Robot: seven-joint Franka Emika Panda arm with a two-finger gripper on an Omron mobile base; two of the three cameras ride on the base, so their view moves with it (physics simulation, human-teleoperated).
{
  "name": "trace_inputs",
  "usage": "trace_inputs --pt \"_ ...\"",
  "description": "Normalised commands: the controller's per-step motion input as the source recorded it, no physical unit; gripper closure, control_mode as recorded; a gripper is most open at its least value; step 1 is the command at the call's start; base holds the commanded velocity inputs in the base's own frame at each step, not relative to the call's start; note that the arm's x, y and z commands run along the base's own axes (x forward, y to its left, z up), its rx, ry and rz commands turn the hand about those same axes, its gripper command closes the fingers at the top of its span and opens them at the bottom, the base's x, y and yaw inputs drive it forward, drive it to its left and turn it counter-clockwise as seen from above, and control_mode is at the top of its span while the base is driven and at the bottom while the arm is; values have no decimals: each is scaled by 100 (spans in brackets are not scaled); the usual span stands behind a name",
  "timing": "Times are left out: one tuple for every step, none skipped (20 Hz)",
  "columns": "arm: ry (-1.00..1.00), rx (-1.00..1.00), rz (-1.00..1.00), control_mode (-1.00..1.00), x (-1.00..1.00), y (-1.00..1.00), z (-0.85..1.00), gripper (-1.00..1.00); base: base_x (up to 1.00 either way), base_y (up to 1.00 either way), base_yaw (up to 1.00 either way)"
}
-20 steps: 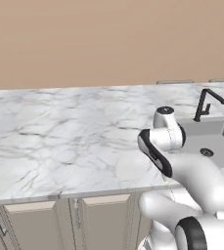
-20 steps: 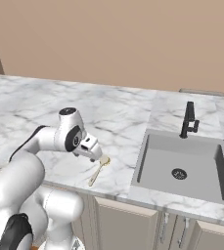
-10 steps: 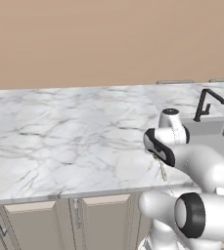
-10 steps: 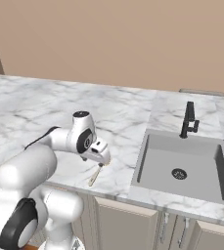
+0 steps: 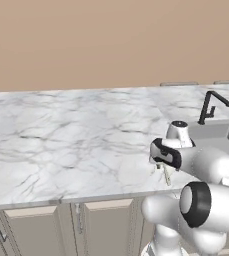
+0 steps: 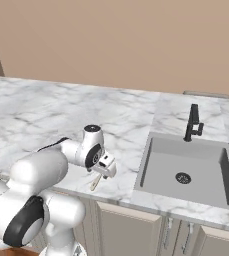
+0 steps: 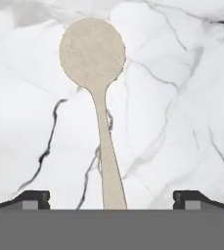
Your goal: Grab the spray bottle from the cabinet, then place it next to the cutting board for sanitizing. Then grab the dish brush from the countertop next to the sink and place it next to the cutting board.
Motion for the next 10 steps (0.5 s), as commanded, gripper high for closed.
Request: trace_inputs --pt "0 9 0 -100 26 0 -33 -100 0 0 0" --pt "0 7 0 -100 21 0 -28 -100 0 0 0" --pt "0 7 0 -100 20 0 -31 -100 0 0 0" --pt "0 7 0 -100 23 0 -34 -100 0 0 0" --pt "0 5 0 -100 25 0 -44 -100 0 0 0" --pt "0 3 0 -100 39 0 -51 100 0 0 0" --pt "0 1 0 -100 50 11 -59 100 0 0 0" --pt "0 2 0 -100 66 13 -68 100 0 0 0" --pt "0 2 0 -100 71 14 -69 100 0 0 0" --pt "0 0 0 -100 73 6 -70 100 0 0 0"
